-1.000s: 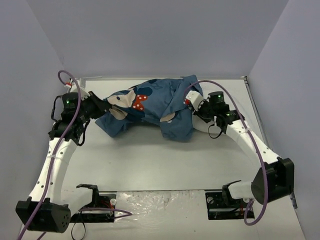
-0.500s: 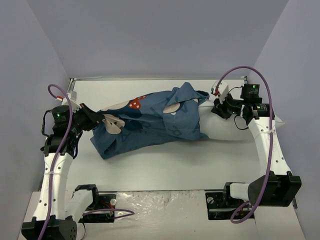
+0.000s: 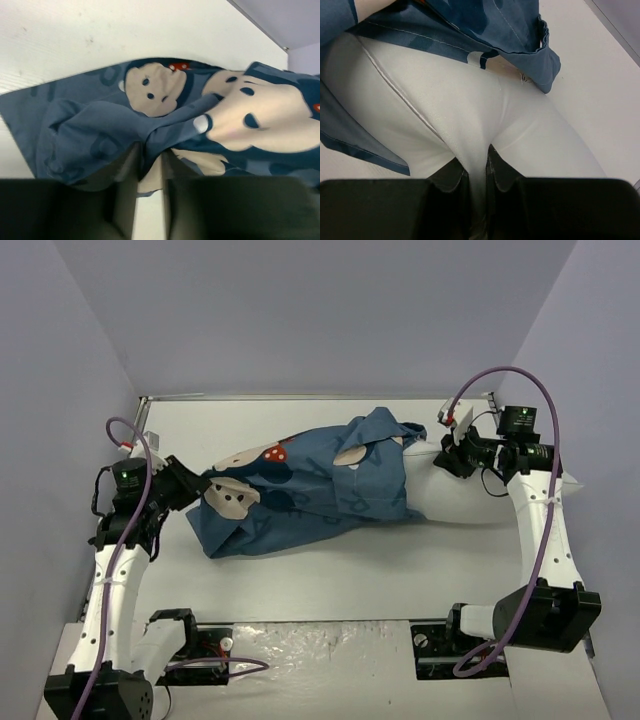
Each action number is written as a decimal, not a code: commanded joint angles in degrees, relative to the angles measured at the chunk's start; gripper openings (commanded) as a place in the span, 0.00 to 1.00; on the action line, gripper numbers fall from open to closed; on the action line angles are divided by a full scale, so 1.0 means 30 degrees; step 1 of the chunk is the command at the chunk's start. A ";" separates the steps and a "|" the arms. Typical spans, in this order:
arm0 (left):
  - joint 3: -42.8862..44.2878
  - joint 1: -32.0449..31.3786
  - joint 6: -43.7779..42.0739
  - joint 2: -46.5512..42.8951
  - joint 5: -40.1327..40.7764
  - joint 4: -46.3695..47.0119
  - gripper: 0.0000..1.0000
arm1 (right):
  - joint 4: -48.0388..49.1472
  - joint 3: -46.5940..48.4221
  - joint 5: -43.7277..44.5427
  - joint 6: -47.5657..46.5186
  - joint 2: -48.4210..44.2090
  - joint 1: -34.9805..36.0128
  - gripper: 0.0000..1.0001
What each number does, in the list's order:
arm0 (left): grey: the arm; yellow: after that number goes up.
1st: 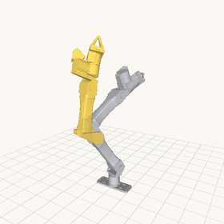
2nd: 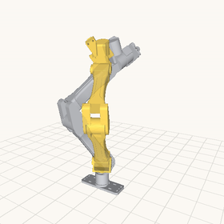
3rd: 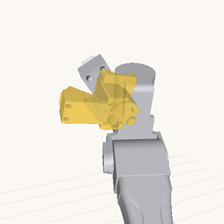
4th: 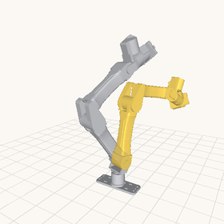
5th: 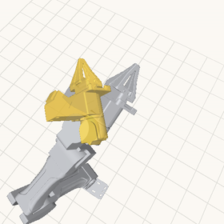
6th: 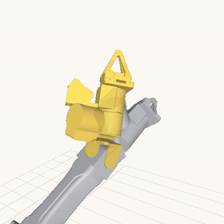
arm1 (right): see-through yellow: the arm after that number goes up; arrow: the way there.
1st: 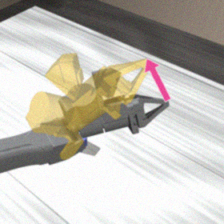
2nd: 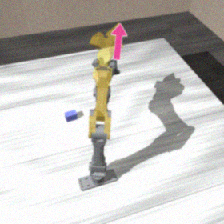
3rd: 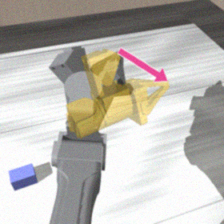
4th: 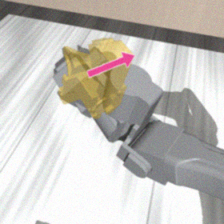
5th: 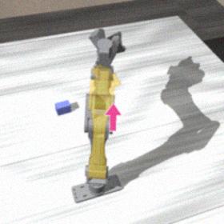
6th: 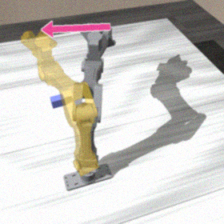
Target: Remove the pillowcase from the pillow
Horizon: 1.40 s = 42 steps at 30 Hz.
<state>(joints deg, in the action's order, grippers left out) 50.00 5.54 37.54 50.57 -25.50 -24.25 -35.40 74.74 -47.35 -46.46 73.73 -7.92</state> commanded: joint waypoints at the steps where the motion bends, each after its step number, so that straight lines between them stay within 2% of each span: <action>1: 0.1290 -0.0992 -0.0933 0.0399 0.2079 0.1960 0.26 | 0.1603 0.0457 0.0843 0.0804 -0.0088 0.0322 0.00; 2: 0.2076 -0.2505 -0.1376 0.0459 0.2460 0.2076 0.35 | 0.1604 0.0487 0.0872 0.0982 0.0030 0.0501 0.00; 3: 0.2519 -0.3101 -0.1815 0.0575 0.3189 0.2136 0.50 | 0.1604 0.0574 0.0872 0.1187 0.0147 0.0618 0.00; 6: 0.4098 -0.5065 -0.4211 0.0956 0.3955 0.2371 0.71 | 0.1633 0.0955 0.0697 0.1949 0.0879 0.0941 0.00; 9: 0.4954 -0.6706 -0.5857 0.1191 0.4484 0.2487 0.78 | 0.1604 0.1453 0.0580 0.2506 0.1670 0.1146 0.00; 11: 0.4752 -0.7526 -0.7206 0.1221 0.4835 0.2924 0.79 | 0.1400 0.1803 0.0550 0.2653 0.2489 0.1322 0.00; 16: 0.1772 -1.0834 -1.0045 0.1805 0.6476 0.3568 0.82 | 0.0959 0.2507 0.0549 0.2537 0.4071 0.1323 0.00; 21: -0.1133 -1.2245 -1.2447 0.2302 0.6652 0.6029 0.84 | 0.0959 0.3181 0.0696 0.2449 0.4980 0.1352 0.00; 27: -0.1227 -1.2569 -1.4823 0.4934 0.9286 0.9192 0.86 | 0.0988 0.3738 0.0696 0.2653 0.5626 0.1352 0.00; 32: -0.0293 -1.3388 -1.5706 0.7603 1.1425 1.2240 0.87 | 0.0959 0.3651 0.0609 0.2829 0.5657 0.1556 0.00; 35: 0.0963 -1.3652 -1.5736 0.9449 1.3269 1.3239 0.79 | 0.0959 0.3447 0.0462 0.2917 0.5510 0.1645 0.00; 36: 0.1377 -1.3683 -1.5707 1.0236 1.4057 1.3240 0.57 | 0.0959 0.3417 0.0433 0.2946 0.5394 0.1645 0.00; 39: 0.2461 -1.3683 -1.5416 1.0800 1.5613 1.3093 0.11 | 0.0901 0.3329 0.0578 0.2801 0.5072 0.1616 0.00; 40: 0.2523 -1.3654 -1.5385 1.0714 1.6546 1.3238 0.03 | 0.0843 0.3329 0.0637 0.2684 0.4954 0.1587 0.00; 42: 0.2582 -1.3333 -1.5384 0.9896 1.7112 1.3299 0.02 | 0.0580 0.3329 0.1076 0.2012 0.4661 0.1499 0.00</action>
<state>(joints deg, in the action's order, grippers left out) 54.54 -35.48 -8.58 84.23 18.15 11.20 -31.05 85.41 -45.19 -39.09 89.08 -3.70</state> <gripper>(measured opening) 0.030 0.075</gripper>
